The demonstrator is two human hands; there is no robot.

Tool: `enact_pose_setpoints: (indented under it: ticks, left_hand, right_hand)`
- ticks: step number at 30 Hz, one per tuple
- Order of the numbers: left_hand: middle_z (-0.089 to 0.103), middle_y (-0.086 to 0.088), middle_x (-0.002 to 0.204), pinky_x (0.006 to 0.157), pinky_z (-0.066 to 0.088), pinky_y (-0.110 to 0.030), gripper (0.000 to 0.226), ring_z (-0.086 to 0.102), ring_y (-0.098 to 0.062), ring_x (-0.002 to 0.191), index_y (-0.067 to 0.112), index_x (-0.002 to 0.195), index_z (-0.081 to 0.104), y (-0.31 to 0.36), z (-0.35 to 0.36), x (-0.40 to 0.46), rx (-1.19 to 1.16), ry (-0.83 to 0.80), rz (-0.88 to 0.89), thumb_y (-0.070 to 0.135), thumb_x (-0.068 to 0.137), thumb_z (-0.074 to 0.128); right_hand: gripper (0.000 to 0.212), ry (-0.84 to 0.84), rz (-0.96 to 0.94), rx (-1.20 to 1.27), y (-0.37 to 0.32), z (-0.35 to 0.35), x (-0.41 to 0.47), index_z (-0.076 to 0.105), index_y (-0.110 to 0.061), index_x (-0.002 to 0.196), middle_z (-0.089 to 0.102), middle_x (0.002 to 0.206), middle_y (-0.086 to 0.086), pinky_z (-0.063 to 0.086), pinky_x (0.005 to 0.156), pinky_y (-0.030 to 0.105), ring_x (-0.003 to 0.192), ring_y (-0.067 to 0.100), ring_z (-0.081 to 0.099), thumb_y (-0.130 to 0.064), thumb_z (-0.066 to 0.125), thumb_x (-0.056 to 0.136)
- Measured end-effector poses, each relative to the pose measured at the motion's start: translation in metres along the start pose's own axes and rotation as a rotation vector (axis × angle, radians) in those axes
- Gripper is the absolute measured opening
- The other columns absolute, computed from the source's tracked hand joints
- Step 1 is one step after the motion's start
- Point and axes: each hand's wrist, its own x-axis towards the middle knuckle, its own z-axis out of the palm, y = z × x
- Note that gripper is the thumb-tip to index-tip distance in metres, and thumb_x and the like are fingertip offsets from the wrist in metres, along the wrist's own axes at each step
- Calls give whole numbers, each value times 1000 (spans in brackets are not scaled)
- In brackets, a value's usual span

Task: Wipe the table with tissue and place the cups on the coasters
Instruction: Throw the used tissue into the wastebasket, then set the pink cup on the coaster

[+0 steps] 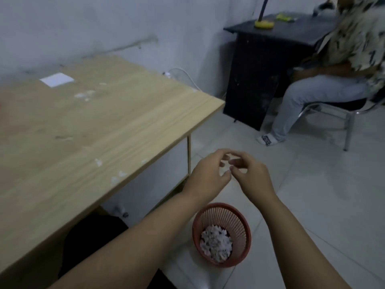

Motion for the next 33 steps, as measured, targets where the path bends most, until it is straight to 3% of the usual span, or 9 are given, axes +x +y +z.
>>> enact_pose_setpoints:
  ticks: [3,5,8,11,19,23,29,33]
  left_hand:
    - [55,19,111,79,42,-8,47,51,7,94,31,130,46,26,-41,1,38,115,93,20,87,61]
    - [59,13,115,83,47,-17,46,55,1,98,28,129,47,36,-78,-7,68,193,132,20,86,62]
    - [62,8,116,82,48,-22,46,57,-4,97,25,128,49,36,-132,-21,92,291,125,18,84,62]
    - [63,8,114,81,46,-21,47,57,-1,93,24,126,51,21,-189,-44,115,397,70,13,81,63]
    - [60,13,114,80,44,-19,49,57,0,94,27,127,51,-34,-305,-114,203,629,-115,16,82,65]
    - [59,11,118,79,41,-17,44,55,0,95,25,125,53,-63,-345,-147,245,689,-208,16,83,65]
    - [56,12,116,82,42,-20,28,53,-4,100,27,113,61,-102,-393,-181,320,728,-324,19,86,63]
    - [55,19,106,77,34,-3,25,48,12,94,35,100,59,-130,-417,-183,312,768,-374,17,83,64]
  right_hand:
    - [39,35,-112,26,-50,-10,11,56,-27,122,66,94,-8,39,62,0,85,1,58,-12,60,86]
    - [40,34,-183,64,-87,-7,15,56,-29,122,67,93,-11,39,65,4,87,-1,60,-14,60,86]
    - [38,-18,-266,118,-137,12,21,59,-30,118,68,90,-11,40,65,-1,87,-4,60,-12,61,84]
    - [38,-97,-379,144,-187,48,22,61,-28,114,70,90,-7,40,70,0,88,3,63,-9,61,82]
    - [37,-317,-564,186,-287,148,10,62,-26,115,70,90,-6,40,67,-1,87,4,63,-10,63,82]
    - [35,-413,-617,168,-320,191,6,63,-26,114,69,89,-7,43,68,7,87,5,62,-11,63,82]
    - [27,-513,-676,102,-357,249,8,68,-22,107,69,91,-7,38,69,0,87,5,62,-12,64,83]
    - [21,-549,-691,44,-372,282,20,70,-19,102,70,101,-6,36,70,0,90,0,56,-13,64,83]
